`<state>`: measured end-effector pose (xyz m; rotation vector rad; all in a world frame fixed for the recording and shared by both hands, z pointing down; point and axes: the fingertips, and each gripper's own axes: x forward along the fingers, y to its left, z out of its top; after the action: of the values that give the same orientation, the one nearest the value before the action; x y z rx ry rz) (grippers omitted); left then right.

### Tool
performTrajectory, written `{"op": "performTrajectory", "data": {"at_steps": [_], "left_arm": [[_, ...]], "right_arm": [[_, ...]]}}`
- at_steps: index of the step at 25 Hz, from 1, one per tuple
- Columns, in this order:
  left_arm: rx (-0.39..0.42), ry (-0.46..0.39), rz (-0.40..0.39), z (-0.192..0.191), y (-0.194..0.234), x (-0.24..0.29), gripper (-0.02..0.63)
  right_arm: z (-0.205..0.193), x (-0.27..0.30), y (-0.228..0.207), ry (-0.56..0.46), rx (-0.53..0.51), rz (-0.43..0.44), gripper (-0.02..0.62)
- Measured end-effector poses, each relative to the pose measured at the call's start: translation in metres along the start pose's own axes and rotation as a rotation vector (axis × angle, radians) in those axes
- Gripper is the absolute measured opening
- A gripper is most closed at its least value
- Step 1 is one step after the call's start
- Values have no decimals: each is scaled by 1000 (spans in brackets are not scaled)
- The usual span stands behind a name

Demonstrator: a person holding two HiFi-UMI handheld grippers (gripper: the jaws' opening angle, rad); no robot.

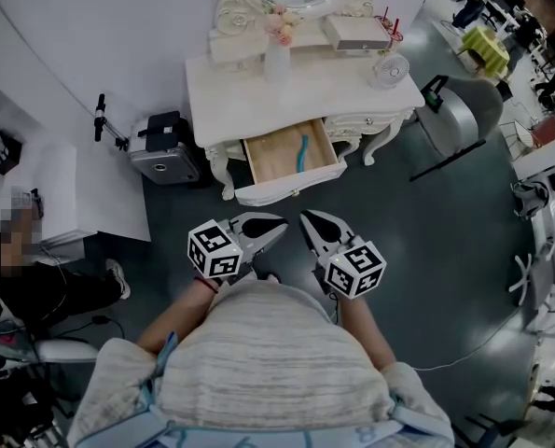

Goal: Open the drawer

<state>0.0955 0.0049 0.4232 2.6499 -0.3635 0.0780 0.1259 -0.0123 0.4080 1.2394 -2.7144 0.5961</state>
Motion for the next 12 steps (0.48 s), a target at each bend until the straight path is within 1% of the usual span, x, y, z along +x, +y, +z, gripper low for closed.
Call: {"op": "performTrajectory", "data": {"at_steps": [5,12], "left_arm": [[6,-21,-4,6,-5,1,15],[11,-44,10,13,-6,-5,15]], "right_arm": [[0,-3,5,6,-10,7,9],[3,-3,11,2,-14,15,9]]}}
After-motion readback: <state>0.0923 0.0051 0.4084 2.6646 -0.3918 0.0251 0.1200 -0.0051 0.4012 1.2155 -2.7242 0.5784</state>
